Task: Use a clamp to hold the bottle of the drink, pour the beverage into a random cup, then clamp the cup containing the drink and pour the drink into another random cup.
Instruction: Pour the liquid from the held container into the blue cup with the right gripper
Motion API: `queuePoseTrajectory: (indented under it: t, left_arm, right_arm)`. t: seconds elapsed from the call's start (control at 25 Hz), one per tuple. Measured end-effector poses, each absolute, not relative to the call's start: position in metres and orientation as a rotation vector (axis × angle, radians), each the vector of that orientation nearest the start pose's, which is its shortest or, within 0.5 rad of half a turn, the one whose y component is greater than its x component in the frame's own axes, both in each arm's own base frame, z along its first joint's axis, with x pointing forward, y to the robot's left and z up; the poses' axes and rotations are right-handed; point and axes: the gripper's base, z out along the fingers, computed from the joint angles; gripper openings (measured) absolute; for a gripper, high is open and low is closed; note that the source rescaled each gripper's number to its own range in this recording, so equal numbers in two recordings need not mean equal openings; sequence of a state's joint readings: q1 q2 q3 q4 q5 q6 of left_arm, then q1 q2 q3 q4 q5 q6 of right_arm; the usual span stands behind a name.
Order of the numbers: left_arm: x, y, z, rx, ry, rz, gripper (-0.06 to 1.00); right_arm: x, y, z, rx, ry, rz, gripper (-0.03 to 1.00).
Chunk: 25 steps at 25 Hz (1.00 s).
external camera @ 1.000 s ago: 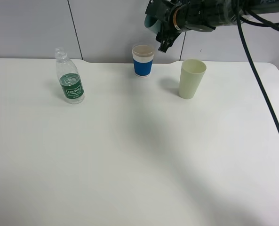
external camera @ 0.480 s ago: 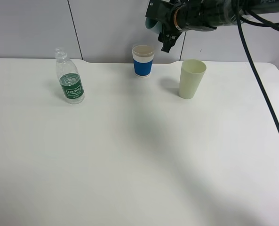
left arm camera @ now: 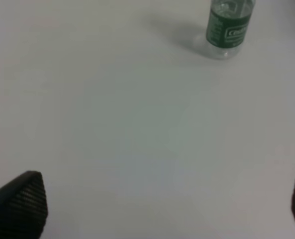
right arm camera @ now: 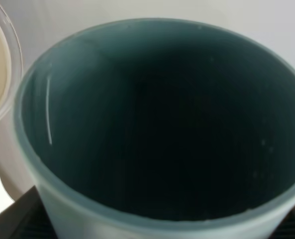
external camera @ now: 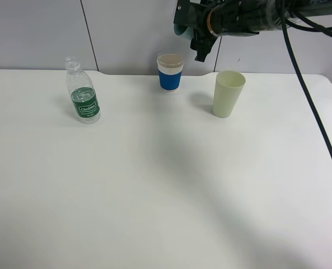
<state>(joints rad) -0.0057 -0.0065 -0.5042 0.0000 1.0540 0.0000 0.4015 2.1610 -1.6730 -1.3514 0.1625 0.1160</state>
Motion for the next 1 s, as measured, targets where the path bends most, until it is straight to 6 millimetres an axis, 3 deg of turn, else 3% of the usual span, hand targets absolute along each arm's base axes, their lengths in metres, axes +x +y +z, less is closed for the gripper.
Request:
queuePoseTrajectory:
  t: [1.0]
  left_arm:
    - [-0.0061, 0.0000, 0.2789, 0.006, 2.027, -0.004, 1.00]
  right_arm:
    - [0.4758, 0.1844, 0.2211, -1.469, 1.463, -0.736, 0.00]
